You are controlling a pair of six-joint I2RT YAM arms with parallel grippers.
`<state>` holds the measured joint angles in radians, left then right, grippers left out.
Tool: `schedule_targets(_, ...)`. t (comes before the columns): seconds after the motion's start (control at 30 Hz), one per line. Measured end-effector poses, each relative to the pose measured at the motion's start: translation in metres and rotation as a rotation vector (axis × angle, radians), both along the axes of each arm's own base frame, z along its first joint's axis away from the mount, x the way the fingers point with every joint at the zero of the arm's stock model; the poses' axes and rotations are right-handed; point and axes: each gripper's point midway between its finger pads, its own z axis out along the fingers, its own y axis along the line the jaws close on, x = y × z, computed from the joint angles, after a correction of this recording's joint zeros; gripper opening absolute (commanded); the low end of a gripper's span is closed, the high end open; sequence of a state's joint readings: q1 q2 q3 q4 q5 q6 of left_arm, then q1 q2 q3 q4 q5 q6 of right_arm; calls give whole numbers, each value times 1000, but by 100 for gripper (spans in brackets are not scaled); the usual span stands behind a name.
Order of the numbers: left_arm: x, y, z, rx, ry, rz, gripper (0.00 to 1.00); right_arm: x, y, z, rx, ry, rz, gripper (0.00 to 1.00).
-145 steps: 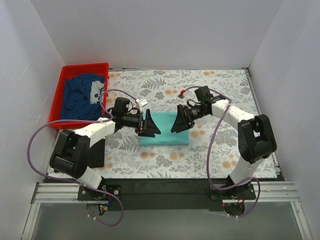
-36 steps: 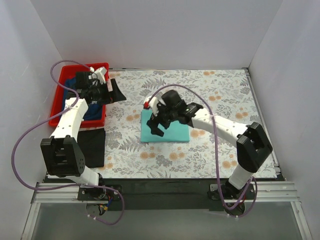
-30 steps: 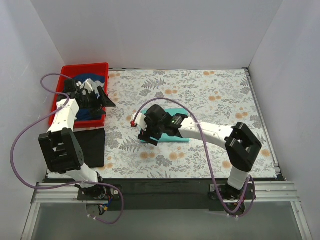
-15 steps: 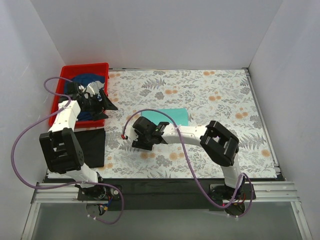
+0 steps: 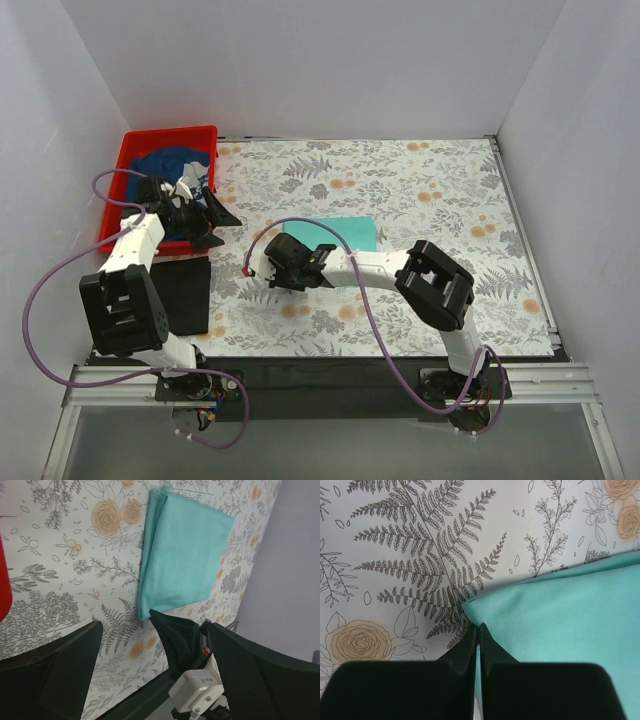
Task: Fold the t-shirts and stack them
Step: Neatly place the folded tshirt to the corner
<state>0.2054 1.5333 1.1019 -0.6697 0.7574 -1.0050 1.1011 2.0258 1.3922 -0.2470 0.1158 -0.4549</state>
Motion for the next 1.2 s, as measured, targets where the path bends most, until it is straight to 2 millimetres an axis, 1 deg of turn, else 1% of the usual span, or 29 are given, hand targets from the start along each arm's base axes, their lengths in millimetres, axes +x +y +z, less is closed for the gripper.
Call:
schedule_targets(0.1,-4,-9,-5,-53,27,7,88,1,1,11,29,3,-9,1)
schedule_targets(0.2,-5,-23,-9,-87,39,-2,88,7,1,35,85,-2,-28,1)
schedule_targets(0.3,-1,-42,-8,-103,34,-28,89,12,1,59,140,-15,-42,1)
schedule_targets(0.37,2,-54,-12,-113,46,-44,89,16,1,69,164,-25,-47,1)
schedule_targets(0.43,5,-65,-23,-123,84,-47,89,16,1,73,175,-25,-45,1)
schedule_targets(0.57,5,-87,-54,-132,188,-48,89,13,3,73,183,-10,-40,1)
schedule_targets(0.73,-5,-106,-88,-121,305,-32,89,10,4,77,201,8,-46,1)
schedule_targets(0.77,-6,-108,-94,-120,323,-28,83,9,5,79,209,11,-47,1)
schedule_targets(0.83,-7,-113,-100,-134,354,-23,80,7,5,83,222,18,-47,1)
schedule_targets(0.97,-6,-120,-101,-146,355,-27,70,1,8,90,250,43,-38,1)
schedule_targets(1.0,-6,-123,-102,-147,355,-33,66,0,10,91,255,50,-35,1)
schedule_targets(1.03,-6,-126,-104,-151,357,-38,58,-2,10,91,257,55,-34,1)
schedule_targets(1.13,-8,-133,-110,-168,378,-55,47,-7,13,90,262,71,-24,1)
schedule_targets(1.17,-9,-135,-112,-174,385,-63,40,-9,14,90,263,75,-21,1)
schedule_targets(1.2,-10,-137,-113,-177,391,-68,36,-11,15,90,265,80,-18,1)
